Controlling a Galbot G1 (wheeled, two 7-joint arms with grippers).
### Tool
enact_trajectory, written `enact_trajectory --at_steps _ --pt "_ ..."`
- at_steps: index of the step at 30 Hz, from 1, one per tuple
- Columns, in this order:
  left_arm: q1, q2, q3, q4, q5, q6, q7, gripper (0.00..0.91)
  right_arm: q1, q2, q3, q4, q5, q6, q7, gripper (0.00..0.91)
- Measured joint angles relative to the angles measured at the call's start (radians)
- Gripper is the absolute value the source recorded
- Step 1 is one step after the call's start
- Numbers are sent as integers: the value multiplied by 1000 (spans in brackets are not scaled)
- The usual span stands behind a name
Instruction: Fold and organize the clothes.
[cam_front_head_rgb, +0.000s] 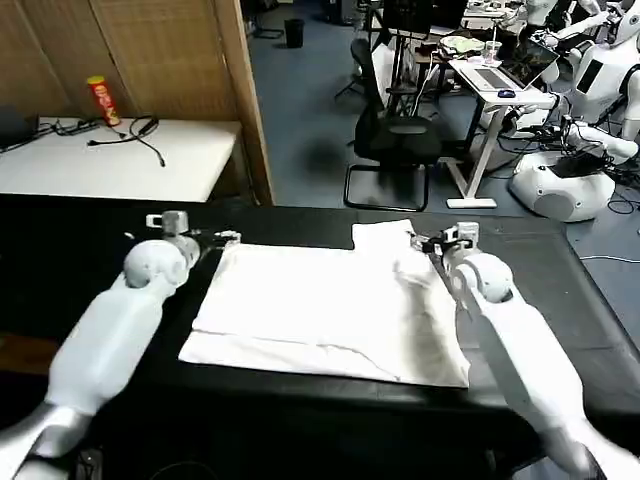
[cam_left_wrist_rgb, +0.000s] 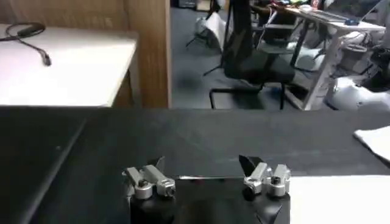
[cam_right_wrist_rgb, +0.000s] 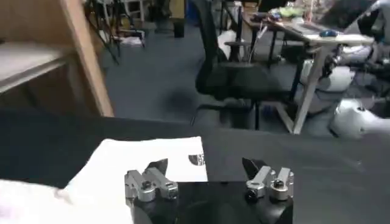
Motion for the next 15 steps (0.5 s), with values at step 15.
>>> enact_trajectory --at_steps 15 --pt "-13 -28 18 119 40 4 59 770 42 66 -17 -108 -20 -13 8 878"
